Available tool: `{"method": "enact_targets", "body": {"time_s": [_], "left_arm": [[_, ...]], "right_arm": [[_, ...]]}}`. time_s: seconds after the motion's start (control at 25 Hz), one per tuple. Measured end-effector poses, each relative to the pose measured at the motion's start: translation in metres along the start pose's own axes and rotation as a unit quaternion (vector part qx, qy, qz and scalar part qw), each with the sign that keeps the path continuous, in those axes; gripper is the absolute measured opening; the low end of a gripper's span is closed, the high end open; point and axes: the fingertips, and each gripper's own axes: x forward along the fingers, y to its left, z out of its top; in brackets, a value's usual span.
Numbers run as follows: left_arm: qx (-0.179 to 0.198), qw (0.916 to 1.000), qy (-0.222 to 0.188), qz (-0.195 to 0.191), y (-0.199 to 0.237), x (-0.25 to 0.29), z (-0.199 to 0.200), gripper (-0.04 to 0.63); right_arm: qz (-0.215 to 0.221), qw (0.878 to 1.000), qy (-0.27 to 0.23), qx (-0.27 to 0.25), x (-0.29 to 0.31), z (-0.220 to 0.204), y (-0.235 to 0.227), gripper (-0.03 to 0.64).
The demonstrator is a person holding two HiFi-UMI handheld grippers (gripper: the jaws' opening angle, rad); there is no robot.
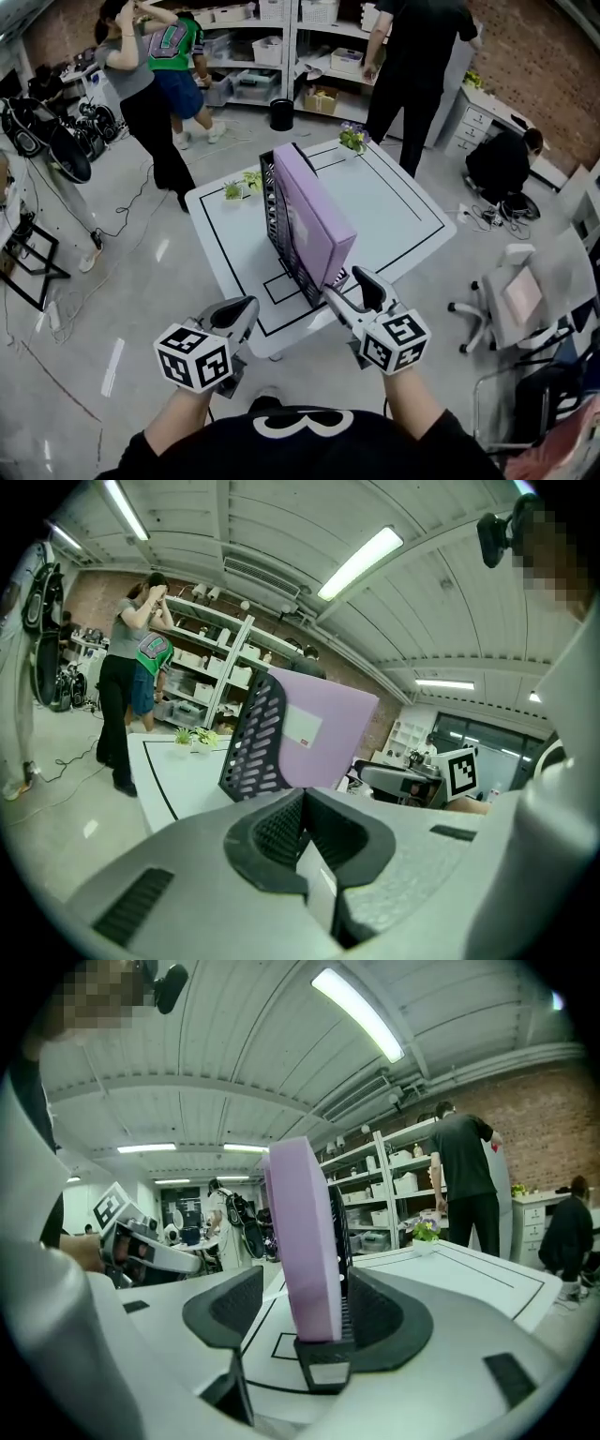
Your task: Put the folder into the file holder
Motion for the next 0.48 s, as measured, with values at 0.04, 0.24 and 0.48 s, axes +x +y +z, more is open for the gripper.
{"method": "enact_targets", "body": {"time_s": [0.04, 0.24, 0.48], "left_arm": [[0.000, 1.0000, -0.003, -0.001, -0.009, -0.002, -0.002, 0.006], [0.009, 0.9998, -0.014, -0.012, -0.056, -0.014, -0.010, 0.006], [0.028, 0.9987, -0.030, -0.031, -0.107, -0.032, -0.019, 0.006]], "right_arm": [[0.007, 1.000, 0.003, 0.005, -0.010, -0.001, 0.003, 0.265], [0.082, 0.996, 0.006, 0.015, -0.056, 0.001, 0.039, 0.243], [0.135, 0.989, 0.003, 0.055, -0.101, -0.003, 0.071, 0.008]]}}
